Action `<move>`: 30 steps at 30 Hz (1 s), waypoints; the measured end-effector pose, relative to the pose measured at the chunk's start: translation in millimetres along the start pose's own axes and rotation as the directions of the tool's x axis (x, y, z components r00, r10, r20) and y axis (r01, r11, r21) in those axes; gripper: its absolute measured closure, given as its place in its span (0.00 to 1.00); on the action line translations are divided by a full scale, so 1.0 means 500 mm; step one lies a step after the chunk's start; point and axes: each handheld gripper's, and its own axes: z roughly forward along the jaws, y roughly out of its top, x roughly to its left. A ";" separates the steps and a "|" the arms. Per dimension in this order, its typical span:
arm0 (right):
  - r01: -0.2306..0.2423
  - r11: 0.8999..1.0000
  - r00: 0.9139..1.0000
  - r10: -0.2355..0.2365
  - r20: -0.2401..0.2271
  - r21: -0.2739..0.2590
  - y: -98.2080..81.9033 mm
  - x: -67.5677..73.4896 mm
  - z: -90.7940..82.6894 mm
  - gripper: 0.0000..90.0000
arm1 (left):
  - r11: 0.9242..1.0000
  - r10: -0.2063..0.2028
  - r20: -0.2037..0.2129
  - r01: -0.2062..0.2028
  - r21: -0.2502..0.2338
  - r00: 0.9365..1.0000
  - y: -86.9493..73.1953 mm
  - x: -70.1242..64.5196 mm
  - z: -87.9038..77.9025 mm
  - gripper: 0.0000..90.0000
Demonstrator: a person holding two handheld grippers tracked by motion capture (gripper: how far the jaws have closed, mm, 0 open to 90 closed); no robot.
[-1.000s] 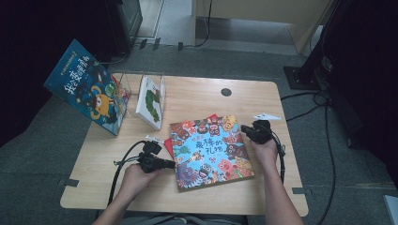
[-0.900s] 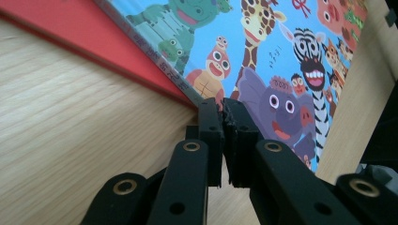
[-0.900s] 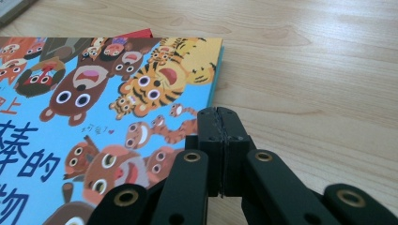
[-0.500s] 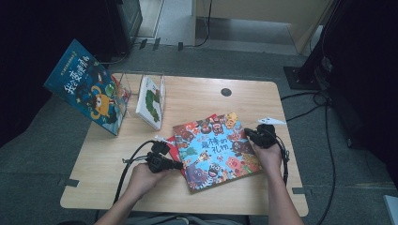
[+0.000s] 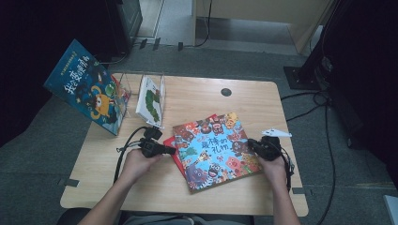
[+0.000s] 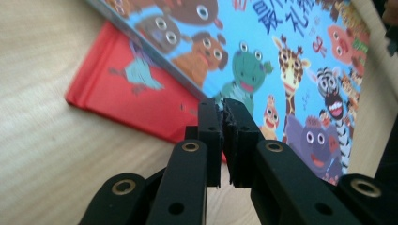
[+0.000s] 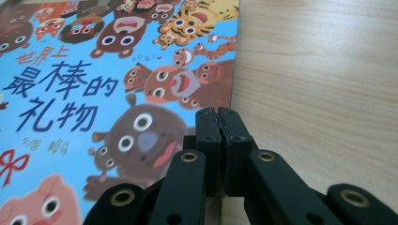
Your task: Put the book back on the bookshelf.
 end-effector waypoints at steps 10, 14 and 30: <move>0.026 1.000 1.000 -0.026 0.008 0.016 -0.048 0.025 -0.054 0.86 | 1.000 0.008 0.000 -0.008 0.004 1.000 0.045 0.033 -0.006 0.94; 0.015 1.000 1.000 -0.015 0.005 0.007 -0.067 0.026 -0.074 0.82 | 1.000 0.009 0.010 -0.009 0.000 1.000 0.050 0.033 -0.007 0.89; -0.004 0.999 1.000 0.005 -0.011 0.051 -0.130 0.031 -0.139 0.72 | 1.000 0.012 0.009 -0.012 -0.018 1.000 0.074 0.032 -0.006 0.80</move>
